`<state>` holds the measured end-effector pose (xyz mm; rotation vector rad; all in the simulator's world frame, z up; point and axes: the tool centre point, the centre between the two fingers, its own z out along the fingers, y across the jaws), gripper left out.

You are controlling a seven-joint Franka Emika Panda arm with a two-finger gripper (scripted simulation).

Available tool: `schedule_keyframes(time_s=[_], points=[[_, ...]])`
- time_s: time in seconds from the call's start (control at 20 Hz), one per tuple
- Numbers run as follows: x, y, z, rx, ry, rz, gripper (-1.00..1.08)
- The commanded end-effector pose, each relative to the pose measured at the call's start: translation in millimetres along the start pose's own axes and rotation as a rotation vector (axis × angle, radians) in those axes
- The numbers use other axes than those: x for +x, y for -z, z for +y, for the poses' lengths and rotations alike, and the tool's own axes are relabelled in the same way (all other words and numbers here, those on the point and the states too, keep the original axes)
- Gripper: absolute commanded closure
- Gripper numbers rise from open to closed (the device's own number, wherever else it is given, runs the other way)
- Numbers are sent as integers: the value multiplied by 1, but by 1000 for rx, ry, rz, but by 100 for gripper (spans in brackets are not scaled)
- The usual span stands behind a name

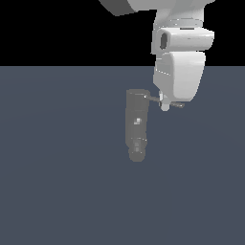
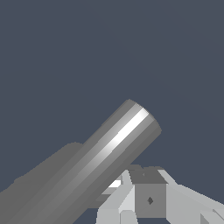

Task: Turn on the faucet by rotating a designated handle.

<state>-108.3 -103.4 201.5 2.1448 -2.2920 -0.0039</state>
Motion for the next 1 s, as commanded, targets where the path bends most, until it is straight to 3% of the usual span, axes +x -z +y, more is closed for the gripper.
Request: schedule_keyframes(time_s=[0.0, 0.95], points=[[10, 0, -9, 4, -6, 0, 108], [66, 0, -56, 4, -23, 0, 108]])
